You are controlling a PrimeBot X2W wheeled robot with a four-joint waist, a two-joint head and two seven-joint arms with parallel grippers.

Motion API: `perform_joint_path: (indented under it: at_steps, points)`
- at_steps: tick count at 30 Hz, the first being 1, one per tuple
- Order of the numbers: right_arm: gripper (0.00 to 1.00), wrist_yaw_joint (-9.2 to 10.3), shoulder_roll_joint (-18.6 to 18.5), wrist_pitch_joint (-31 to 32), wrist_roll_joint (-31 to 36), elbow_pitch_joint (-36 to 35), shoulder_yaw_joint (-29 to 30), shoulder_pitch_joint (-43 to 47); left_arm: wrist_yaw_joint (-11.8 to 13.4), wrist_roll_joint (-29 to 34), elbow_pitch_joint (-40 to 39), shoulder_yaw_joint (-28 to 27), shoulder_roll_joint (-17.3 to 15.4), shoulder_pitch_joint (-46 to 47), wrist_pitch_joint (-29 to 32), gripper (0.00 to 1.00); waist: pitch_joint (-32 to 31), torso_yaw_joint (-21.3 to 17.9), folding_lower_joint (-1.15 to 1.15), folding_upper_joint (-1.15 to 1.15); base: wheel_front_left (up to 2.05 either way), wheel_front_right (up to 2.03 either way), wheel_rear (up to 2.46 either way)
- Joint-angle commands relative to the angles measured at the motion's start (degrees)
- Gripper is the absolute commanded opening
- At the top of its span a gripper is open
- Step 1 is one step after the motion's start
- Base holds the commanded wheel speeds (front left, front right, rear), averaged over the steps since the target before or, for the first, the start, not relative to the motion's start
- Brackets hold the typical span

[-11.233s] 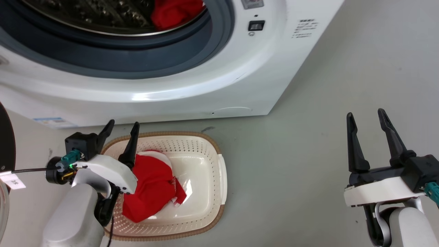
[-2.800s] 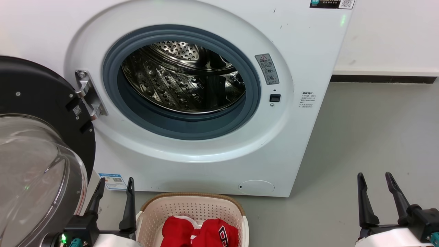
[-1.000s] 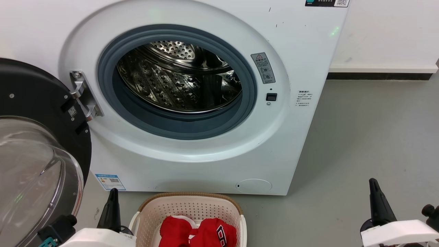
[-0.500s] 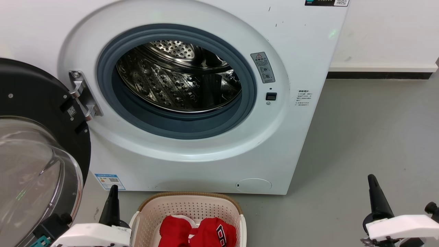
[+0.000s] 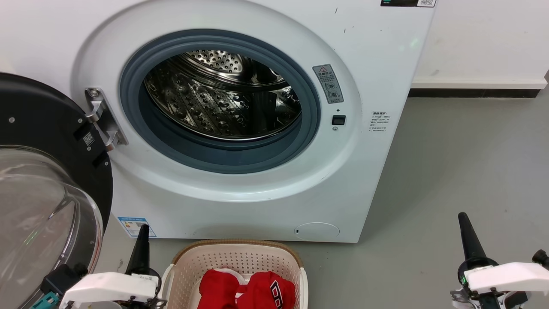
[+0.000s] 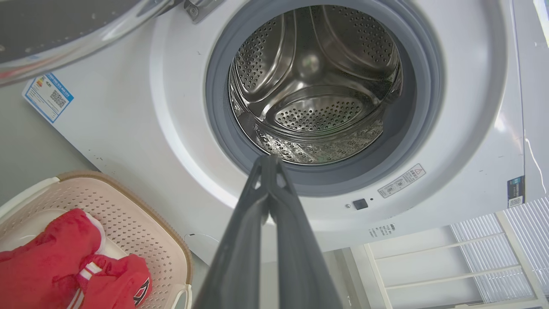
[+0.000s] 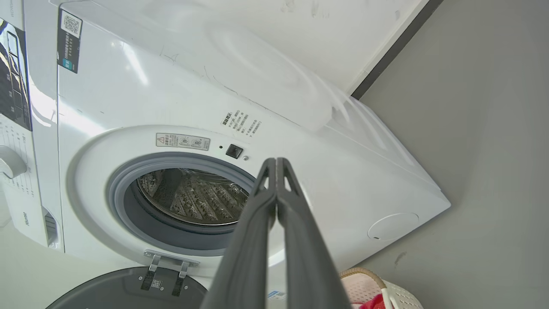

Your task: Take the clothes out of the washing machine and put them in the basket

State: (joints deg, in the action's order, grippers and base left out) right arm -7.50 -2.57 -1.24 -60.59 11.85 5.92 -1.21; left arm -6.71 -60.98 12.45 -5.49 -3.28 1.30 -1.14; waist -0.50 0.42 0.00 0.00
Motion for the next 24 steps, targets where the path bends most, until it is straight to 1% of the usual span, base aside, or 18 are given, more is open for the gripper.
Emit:
perform_joint_path:
  at_steps: [1, 24]
  points:
    - [0.0, 0.0, -0.3, 0.25, -1.28, -0.19, 0.11, -1.33, -0.36, -1.29, -0.35, -0.12, -0.14, 1.19, 0.29, 0.0, 0.01, 0.0, 0.0, 0.0, 0.0, 0.0, 0.0]
    - [0.0, 0.0, -0.37, 3.57, -14.56, 0.81, 0.34, -3.11, -0.59, -14.34, 0.52, -0.59, 0.12, 3.13, 3.54, 0.0, 0.26, -0.16, 0.0, 0.0, 0.0, 0.0, 0.0]
